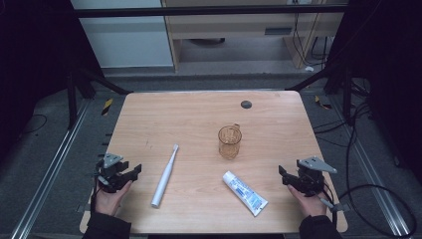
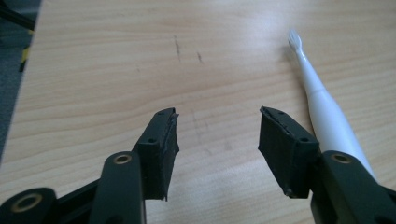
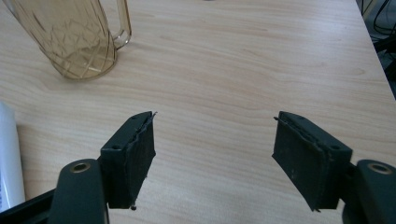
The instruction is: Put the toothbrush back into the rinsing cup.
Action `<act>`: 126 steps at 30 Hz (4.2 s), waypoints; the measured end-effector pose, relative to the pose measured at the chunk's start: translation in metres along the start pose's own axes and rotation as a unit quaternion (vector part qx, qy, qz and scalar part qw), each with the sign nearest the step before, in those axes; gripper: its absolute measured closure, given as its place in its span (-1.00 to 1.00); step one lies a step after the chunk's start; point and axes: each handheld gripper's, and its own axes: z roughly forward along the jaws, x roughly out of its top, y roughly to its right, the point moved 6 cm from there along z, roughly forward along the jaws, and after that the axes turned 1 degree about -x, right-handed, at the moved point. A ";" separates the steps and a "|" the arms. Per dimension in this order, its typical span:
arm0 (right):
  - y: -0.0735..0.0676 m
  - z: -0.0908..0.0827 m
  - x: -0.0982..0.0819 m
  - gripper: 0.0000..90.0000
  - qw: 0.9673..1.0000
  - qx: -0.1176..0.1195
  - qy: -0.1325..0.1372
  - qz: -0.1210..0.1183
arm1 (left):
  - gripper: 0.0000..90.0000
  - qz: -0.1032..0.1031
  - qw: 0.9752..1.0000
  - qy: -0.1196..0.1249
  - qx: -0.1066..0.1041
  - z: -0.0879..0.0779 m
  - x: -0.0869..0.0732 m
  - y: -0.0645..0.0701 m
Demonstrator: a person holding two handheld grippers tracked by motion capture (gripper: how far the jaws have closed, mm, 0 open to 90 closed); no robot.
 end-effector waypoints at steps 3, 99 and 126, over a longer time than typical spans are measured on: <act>0.000 -0.003 -0.003 -0.30 1.000 0.004 -0.002 -0.005 | 0.07 0.013 1.000 -0.008 -0.009 0.002 -0.003 0.006; -0.001 -0.009 -0.013 -0.11 0.999 0.016 -0.035 -0.025 | 0.19 0.106 0.979 -0.154 -0.076 0.054 0.043 0.085; -0.001 -0.006 -0.016 -0.10 0.998 0.020 -0.049 -0.030 | 0.32 0.104 0.971 -0.204 -0.071 0.073 0.026 0.083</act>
